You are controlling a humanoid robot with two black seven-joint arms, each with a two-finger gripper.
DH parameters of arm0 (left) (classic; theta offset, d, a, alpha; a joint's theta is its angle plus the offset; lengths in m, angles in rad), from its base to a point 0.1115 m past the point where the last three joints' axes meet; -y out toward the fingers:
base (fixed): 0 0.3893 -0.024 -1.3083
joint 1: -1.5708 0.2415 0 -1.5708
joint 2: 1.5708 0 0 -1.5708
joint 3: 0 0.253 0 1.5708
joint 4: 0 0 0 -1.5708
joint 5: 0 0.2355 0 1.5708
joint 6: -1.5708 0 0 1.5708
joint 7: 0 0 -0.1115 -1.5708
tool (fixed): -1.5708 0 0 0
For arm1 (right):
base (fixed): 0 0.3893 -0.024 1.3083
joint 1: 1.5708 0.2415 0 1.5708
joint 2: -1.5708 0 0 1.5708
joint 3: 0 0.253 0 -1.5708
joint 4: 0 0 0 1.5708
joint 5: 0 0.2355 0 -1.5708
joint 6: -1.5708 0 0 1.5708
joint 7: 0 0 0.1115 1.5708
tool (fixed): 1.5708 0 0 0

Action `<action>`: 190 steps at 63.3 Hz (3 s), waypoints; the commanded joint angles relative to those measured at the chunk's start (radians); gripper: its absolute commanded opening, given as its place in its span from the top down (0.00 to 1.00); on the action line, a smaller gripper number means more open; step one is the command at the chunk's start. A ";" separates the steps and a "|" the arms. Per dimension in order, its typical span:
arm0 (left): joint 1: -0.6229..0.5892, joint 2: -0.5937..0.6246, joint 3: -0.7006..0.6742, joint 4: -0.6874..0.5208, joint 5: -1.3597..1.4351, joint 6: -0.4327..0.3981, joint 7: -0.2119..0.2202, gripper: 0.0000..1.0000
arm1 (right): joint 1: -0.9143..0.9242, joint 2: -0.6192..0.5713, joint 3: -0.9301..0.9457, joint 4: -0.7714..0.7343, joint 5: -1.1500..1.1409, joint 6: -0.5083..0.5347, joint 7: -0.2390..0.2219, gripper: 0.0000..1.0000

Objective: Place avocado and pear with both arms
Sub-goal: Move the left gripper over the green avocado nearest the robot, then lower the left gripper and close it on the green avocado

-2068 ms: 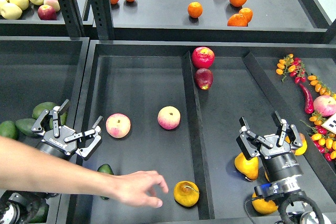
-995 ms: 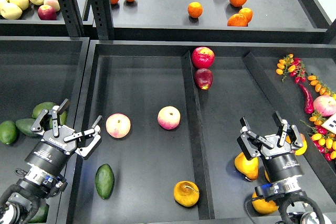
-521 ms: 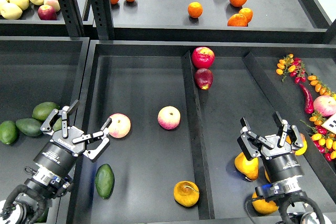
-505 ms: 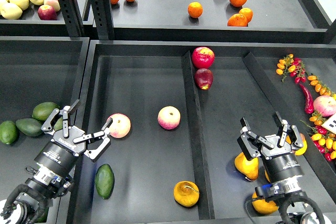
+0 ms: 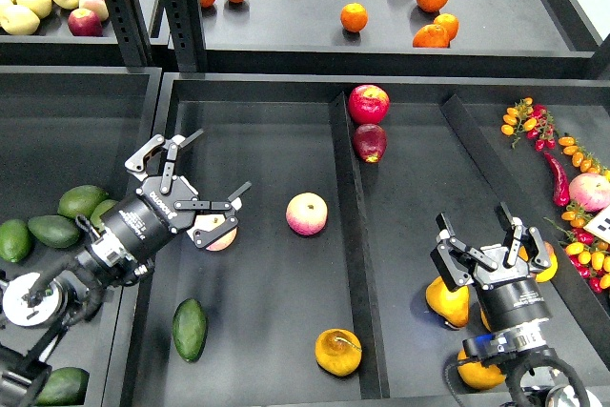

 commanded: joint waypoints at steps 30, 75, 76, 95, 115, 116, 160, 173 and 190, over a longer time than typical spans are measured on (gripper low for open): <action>-0.469 0.255 0.594 0.092 0.093 -0.001 0.003 0.01 | 0.000 0.000 0.000 -0.006 0.000 0.000 -0.001 0.00; -0.667 0.265 1.068 0.085 0.452 -0.022 0.003 0.01 | 0.002 0.000 -0.003 -0.014 0.000 -0.002 -0.009 0.00; -0.667 0.265 1.070 0.083 0.457 -0.022 0.003 0.01 | 0.002 0.000 -0.003 -0.012 0.000 -0.002 -0.008 0.00; -0.671 0.242 1.163 0.096 0.543 -0.022 0.003 0.01 | 0.028 0.000 -0.017 -0.014 -0.002 -0.063 -0.001 0.00; -0.704 0.237 1.249 0.094 0.599 -0.022 0.003 0.01 | 0.135 0.000 -0.018 -0.011 0.009 -0.086 0.003 0.00; -0.704 0.237 1.249 0.094 0.603 -0.022 0.003 0.01 | 0.137 0.000 -0.018 -0.011 0.009 -0.088 0.003 0.00; -0.753 0.133 1.297 0.125 0.621 -0.022 0.003 0.01 | 0.221 0.000 -0.002 -0.012 0.009 -0.092 0.005 0.00; -0.783 0.061 1.337 0.177 0.613 -0.022 0.003 0.01 | 0.223 0.000 0.001 -0.012 0.009 -0.092 0.003 0.00; -0.779 -0.016 1.381 0.240 0.610 -0.022 0.003 0.01 | 0.221 0.000 0.003 -0.011 0.009 -0.089 0.003 0.00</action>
